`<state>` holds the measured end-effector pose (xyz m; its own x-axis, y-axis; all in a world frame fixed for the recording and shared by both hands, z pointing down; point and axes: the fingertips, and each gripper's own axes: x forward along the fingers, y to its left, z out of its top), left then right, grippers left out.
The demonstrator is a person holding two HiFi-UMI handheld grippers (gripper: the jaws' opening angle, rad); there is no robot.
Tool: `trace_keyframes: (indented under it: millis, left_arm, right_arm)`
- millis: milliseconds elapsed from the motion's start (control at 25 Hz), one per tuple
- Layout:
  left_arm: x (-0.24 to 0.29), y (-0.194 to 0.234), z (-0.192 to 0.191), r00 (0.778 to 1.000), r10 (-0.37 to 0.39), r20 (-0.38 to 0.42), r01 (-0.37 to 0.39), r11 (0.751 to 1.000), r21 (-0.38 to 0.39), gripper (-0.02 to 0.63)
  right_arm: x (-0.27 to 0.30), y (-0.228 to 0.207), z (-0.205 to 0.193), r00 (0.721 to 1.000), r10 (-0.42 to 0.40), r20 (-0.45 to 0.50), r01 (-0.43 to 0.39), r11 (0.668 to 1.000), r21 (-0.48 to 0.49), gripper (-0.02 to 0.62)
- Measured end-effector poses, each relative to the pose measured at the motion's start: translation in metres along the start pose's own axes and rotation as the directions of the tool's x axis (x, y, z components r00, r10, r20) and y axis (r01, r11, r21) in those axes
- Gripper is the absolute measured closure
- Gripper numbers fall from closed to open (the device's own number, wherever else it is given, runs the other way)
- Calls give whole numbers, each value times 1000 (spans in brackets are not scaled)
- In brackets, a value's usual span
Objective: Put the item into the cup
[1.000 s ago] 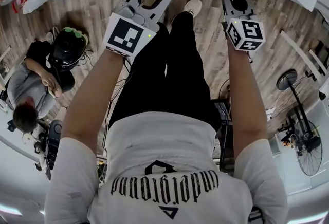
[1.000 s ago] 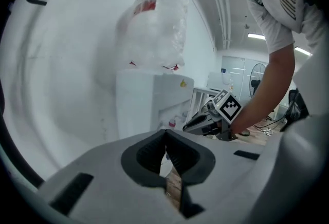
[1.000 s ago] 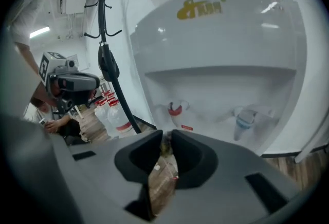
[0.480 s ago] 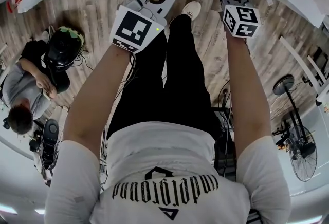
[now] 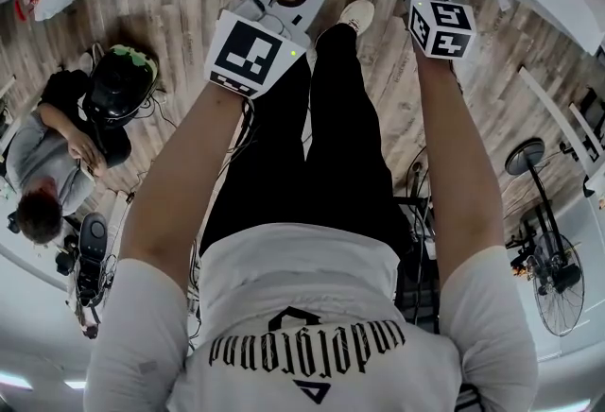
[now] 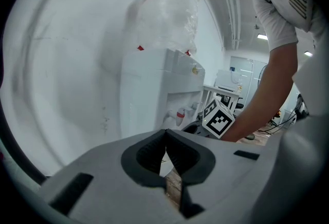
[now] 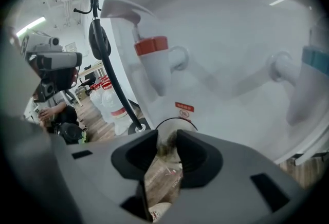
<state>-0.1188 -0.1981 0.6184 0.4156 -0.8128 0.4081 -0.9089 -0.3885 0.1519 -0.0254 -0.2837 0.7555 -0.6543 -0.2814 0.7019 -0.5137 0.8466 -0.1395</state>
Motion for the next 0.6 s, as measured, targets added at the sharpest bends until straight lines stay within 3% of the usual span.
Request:
trace_keyframes:
  millis: [600]
  left_arm:
    - [-2,-4,-8,1000,-15,-16,15,1000,-2,598]
  right_arm:
    - [4,-4,-3,1000,-8,9,8,1000,0,342]
